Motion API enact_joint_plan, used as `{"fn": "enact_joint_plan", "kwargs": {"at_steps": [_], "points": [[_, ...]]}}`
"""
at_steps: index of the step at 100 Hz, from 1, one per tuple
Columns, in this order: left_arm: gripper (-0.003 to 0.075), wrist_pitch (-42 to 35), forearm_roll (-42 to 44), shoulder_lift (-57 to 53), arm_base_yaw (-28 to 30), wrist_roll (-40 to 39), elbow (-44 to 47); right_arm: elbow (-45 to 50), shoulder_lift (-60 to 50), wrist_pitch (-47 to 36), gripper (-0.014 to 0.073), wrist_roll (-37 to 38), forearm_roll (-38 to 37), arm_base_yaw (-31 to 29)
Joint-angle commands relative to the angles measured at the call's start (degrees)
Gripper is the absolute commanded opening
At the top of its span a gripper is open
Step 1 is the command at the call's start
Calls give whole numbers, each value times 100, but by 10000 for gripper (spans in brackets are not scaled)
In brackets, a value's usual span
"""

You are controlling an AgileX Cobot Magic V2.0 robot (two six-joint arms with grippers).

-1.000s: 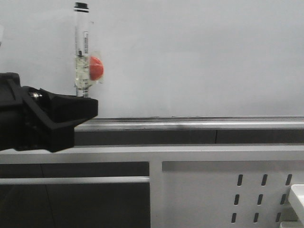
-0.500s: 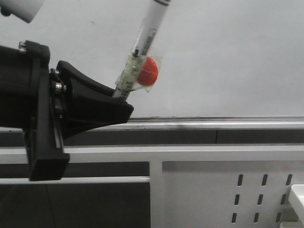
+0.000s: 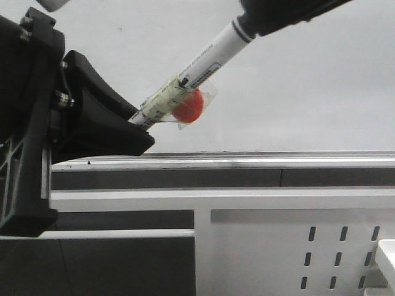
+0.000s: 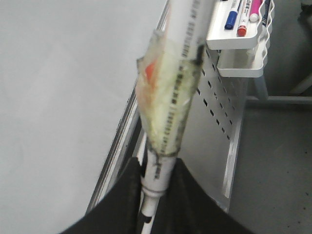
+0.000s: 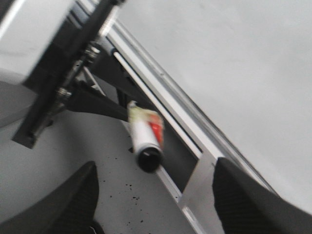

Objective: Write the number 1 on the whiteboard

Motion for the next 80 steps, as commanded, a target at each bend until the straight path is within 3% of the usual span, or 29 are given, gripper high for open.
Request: {"fn": "enact_joint_plan", "kwargs": {"at_steps": [1,68,80], "points": [[-20,-241,-116,-98,-51,-78,-193,-275,131,-478,451,-72,-67,136],[-20,-308,-116,-98,-51,-78,-267,-480,989,-894,451,-72,-135,234],[-20,-327,-116,-98,-51,-78,-267,-480,989,-968,368,-72,-135,234]]}}
